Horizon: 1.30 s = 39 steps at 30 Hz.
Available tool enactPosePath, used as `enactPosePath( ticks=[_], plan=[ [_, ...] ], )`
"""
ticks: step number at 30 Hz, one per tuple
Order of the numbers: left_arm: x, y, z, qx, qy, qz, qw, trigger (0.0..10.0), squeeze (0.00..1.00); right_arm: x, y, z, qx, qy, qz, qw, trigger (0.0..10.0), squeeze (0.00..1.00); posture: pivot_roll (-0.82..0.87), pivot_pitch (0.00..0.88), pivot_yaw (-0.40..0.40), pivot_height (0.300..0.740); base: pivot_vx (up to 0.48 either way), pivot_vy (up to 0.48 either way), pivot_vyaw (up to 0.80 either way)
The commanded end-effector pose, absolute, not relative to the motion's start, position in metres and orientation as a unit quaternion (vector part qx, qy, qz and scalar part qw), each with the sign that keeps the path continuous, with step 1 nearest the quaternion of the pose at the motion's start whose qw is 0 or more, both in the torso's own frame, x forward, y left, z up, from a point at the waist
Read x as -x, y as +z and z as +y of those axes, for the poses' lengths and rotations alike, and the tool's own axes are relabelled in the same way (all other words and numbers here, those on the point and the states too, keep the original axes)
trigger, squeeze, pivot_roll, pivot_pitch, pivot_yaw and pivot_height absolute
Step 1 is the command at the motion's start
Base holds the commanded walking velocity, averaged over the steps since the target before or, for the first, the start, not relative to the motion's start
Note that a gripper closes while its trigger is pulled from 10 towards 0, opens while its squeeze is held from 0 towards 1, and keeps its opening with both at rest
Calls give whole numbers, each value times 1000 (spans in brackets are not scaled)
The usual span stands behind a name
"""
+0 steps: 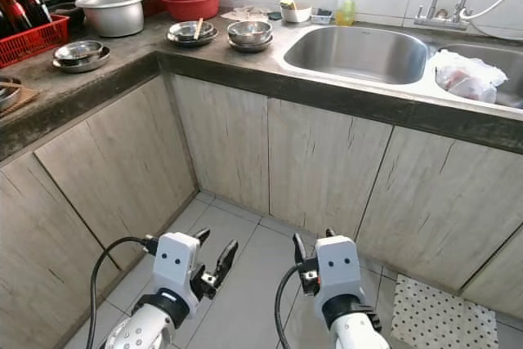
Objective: Kitchen organization
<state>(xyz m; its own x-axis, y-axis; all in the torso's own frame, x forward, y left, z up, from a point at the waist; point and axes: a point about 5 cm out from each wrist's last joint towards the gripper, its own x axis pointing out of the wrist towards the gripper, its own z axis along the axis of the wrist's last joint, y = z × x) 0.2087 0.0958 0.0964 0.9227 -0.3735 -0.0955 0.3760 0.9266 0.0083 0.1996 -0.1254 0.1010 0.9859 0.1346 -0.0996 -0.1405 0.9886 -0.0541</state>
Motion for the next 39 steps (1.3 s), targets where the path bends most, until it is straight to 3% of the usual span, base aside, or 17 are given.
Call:
enactPosePath(
  ticks=[1,4,5,6,16,30,39],
  plan=[
    [-208,96,95,-10,-189,44,981,10000,1000,-199,107,-126,32,67,31,997,10000,1000,6,0,-14,740,0,0,0],
    [-208,94,94,-18,-193,49,980,10000,1000,-200,106,-125,38,71,32,996,10000,1000,8,0,-15,740,0,0,0],
    [-208,94,94,-21,-193,51,980,10000,604,-200,106,-125,40,71,33,996,10000,957,6,0,-13,740,0,0,0],
    [-208,93,94,-22,-194,52,979,10000,0,-200,106,-125,42,70,34,996,10000,0,6,0,-13,740,0,0,0],
    [-208,92,94,-12,-188,59,980,10000,0,-202,108,-121,31,82,22,996,10000,0,2,0,-10,740,0,0,0],
    [-208,93,94,-25,-188,57,980,10000,0,-202,106,-120,28,86,27,996,10000,0,7,0,-14,740,0,0,783],
    [-210,92,95,-23,-190,60,980,10000,0,-205,105,-118,21,88,29,995,10000,0,9,0,-9,740,358,0,503]
  ],
)
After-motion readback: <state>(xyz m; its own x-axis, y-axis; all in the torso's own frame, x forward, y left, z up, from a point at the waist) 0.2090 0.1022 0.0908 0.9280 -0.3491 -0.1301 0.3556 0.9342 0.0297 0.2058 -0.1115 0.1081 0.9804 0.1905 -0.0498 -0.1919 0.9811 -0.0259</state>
